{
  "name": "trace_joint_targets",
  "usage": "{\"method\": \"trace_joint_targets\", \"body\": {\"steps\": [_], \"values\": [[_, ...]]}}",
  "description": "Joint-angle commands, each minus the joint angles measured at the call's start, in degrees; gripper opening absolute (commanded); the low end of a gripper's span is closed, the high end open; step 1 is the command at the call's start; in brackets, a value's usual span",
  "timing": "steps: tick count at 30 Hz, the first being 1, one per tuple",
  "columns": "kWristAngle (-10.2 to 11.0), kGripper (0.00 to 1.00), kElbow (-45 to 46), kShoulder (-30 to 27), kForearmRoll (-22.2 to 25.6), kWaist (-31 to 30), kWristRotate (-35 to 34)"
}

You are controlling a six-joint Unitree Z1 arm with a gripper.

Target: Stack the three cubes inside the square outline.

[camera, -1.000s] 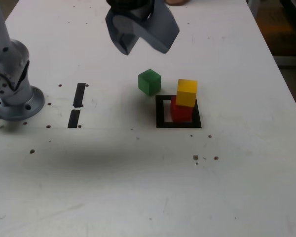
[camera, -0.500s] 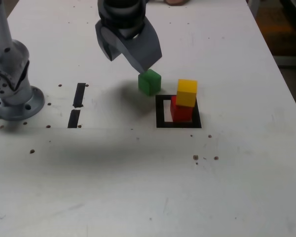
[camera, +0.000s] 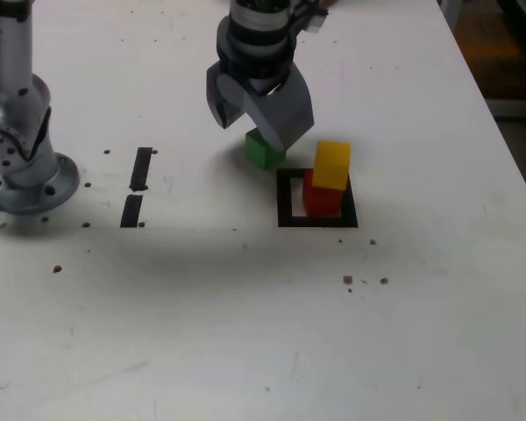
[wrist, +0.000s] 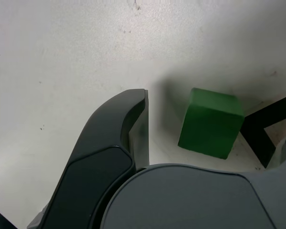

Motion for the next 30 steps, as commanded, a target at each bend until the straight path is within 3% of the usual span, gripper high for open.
{"method": "trace_joint_targets", "body": {"steps": [1,7,17,22,26,30], "values": [[-0.11,0.98,-0.22,0.38,-0.25,0.4,0.06],[-0.52,0.96,-0.13,1.5,-0.99,1.11,0.06],[-3.77,0.91,-0.01,4.29,-2.57,1.77,-0.25],[-3.77,0.85,0.56,4.4,-2.69,2.38,-0.77],[-3.01,0.74,1.17,4.4,-2.5,2.67,-0.85],[-3.41,0.49,1.11,4.38,-2.98,2.68,-1.35]]}}
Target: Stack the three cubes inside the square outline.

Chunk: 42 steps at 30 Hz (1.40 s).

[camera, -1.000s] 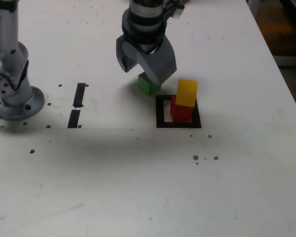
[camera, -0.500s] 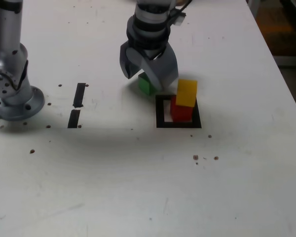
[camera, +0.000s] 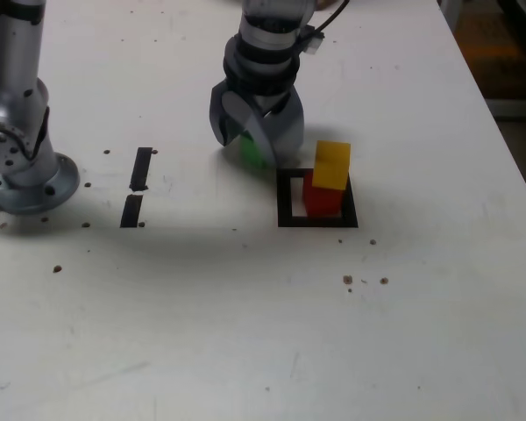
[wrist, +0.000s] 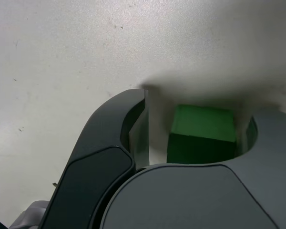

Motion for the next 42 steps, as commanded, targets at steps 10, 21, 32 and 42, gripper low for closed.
{"method": "trace_joint_targets", "body": {"steps": [10,21,32,42], "values": [[-2.95,0.16,-1.7,-2.0,1.68,0.07,-1.74],[-3.04,0.14,-14.93,-10.96,22.09,-1.04,-11.29],[-11.74,0.14,-25.87,-11.88,29.17,-6.27,-24.59],[-13.29,0.14,-28.84,-6.81,28.35,-9.76,-29.72]]}}
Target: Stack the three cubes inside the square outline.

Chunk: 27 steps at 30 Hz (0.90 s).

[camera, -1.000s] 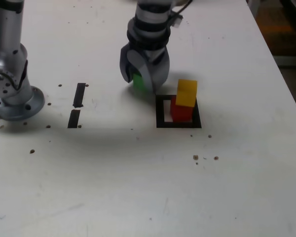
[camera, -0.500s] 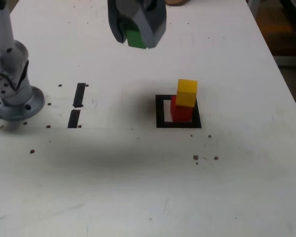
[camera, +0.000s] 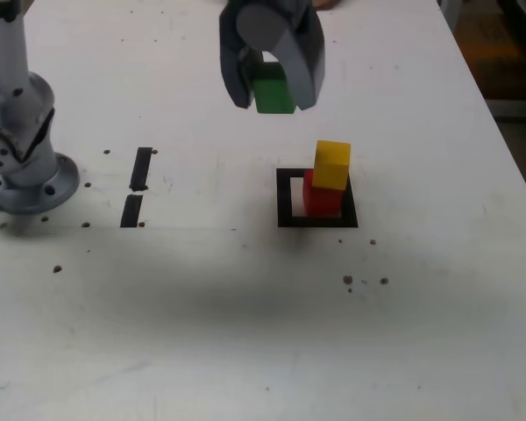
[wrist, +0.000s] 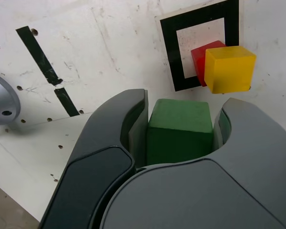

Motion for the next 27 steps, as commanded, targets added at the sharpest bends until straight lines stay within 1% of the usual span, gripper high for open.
{"method": "trace_joint_targets", "body": {"steps": [1,11,16,24,27], "values": [[0.09,0.14,-0.9,0.86,-0.13,-0.17,-0.13],[0.57,0.14,-6.41,6.19,0.27,-0.95,-0.17],[0.64,0.15,-7.7,8.71,0.22,-1.33,-0.18],[1.12,0.21,-7.71,10.6,-0.05,-1.5,-0.72],[1.45,0.25,-7.67,10.94,-0.09,-1.5,-0.86]]}}
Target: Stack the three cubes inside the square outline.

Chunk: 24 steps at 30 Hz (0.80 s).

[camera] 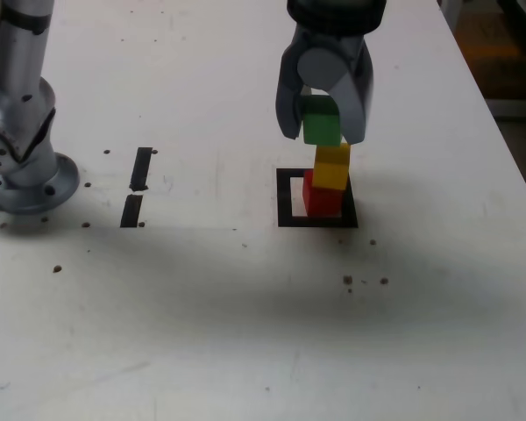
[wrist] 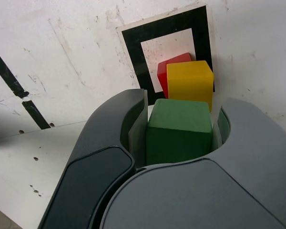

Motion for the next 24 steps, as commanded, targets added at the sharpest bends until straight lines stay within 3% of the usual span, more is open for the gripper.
{"method": "trace_joint_targets", "body": {"steps": [1,24], "values": [[0.22,0.27,-0.09,0.37,-0.12,-0.15,-0.18],[2.24,0.47,1.67,2.18,-5.19,-0.15,-0.51]]}}
